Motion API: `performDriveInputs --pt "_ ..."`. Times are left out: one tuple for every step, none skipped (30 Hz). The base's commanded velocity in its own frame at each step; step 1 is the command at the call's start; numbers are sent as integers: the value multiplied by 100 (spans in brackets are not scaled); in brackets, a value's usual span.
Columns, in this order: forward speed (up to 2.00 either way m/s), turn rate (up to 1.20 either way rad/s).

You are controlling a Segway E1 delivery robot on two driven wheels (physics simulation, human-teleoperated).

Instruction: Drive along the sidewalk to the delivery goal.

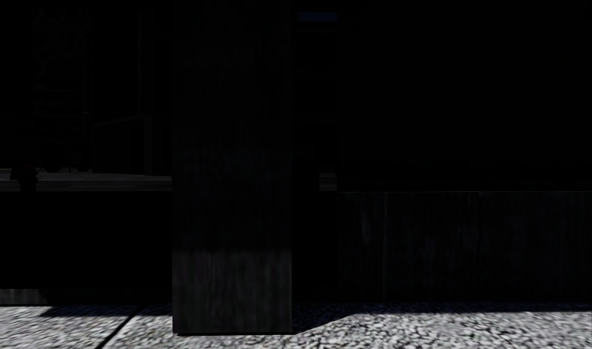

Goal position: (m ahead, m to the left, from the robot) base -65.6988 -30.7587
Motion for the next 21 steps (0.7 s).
performDriveInputs --pt "0 0" --pt "0 0" --pt "0 0" --pt "0 0" --pt "0 0" --pt "0 0" --pt "0 0" --pt "0 0" --pt "0 0" --pt "0 0" --pt "0 0" --pt "0 0" --pt "0 0" --pt "0 0" --pt "0 0" --pt "0 0" --pt "0 0" --pt "0 0" --pt "0 0" --pt "0 0" --pt "0 0"
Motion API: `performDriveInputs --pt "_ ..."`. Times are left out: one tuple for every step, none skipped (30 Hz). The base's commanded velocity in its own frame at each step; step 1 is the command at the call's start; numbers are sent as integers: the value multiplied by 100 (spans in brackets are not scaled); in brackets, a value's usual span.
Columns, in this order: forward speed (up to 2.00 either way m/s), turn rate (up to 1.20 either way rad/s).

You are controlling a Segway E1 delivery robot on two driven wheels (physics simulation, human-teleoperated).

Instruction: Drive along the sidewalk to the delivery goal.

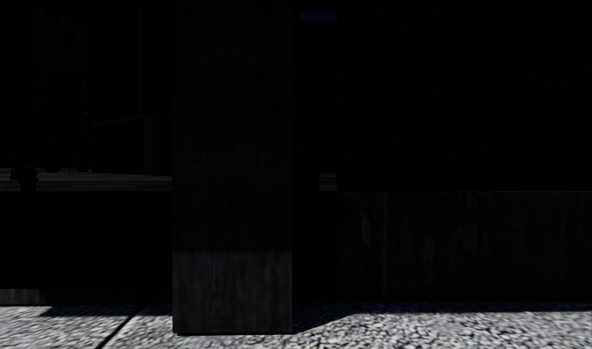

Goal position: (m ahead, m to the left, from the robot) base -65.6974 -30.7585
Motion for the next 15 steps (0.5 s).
performDriveInputs --pt "0 0" --pt "0 0" --pt "0 0" --pt "0 0" --pt "0 0" --pt "0 0" --pt "0 0" --pt "0 0" --pt "0 0" --pt "0 29" --pt "0 57" --pt "0 57" --pt "0 79" --pt "0 101" --pt "0 120"
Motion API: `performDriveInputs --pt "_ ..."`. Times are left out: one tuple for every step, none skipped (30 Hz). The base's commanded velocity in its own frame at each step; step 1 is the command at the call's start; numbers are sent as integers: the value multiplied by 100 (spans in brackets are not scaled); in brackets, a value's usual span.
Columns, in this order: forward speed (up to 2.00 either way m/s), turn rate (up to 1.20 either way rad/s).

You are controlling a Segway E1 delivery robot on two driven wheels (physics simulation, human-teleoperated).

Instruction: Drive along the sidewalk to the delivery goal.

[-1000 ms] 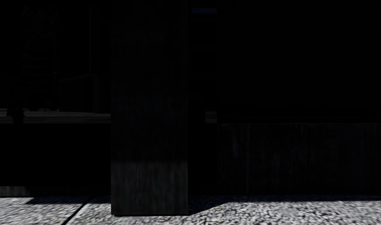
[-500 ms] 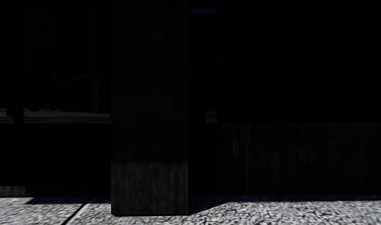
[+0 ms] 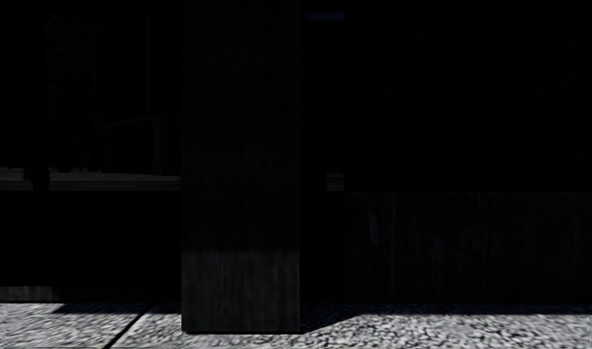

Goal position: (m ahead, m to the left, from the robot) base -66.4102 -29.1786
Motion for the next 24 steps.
performDriveInputs --pt "0 120" --pt "0 120" --pt "0 120" --pt "0 120" --pt "0 120" --pt "0 120" --pt "0 120" --pt "0 120" --pt "0 120" --pt "0 120" --pt "0 120" --pt "0 120" --pt "0 120" --pt "0 120" --pt "0 120" --pt "0 120" --pt "0 120" --pt "0 120" --pt "0 120" --pt "0 120" --pt "0 120" --pt "0 120" --pt "0 120" --pt "0 120"
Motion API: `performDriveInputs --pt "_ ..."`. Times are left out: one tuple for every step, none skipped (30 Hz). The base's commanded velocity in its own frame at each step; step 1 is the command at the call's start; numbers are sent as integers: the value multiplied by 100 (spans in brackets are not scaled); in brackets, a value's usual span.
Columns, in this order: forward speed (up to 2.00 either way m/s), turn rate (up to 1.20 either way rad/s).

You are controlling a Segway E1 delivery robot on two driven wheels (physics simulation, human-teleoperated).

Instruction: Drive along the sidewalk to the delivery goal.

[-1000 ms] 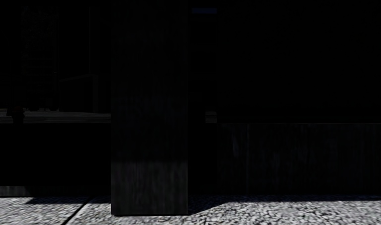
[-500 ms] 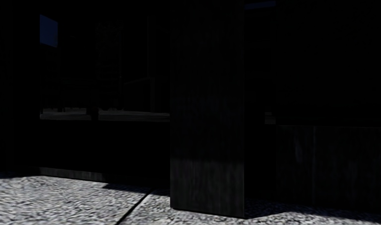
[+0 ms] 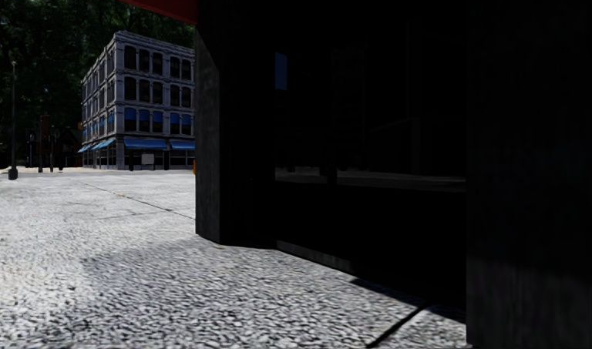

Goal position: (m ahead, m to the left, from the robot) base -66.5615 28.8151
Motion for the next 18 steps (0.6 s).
performDriveInputs --pt "0 120" --pt "0 120" --pt "0 120" --pt "0 120" --pt "0 120" --pt "0 120" --pt "0 120" --pt "0 120" --pt "0 120" --pt "0 120" --pt "0 120" --pt "0 120" --pt "0 120" --pt "0 120" --pt "0 120" --pt "0 0" --pt "0 0" --pt "0 0"
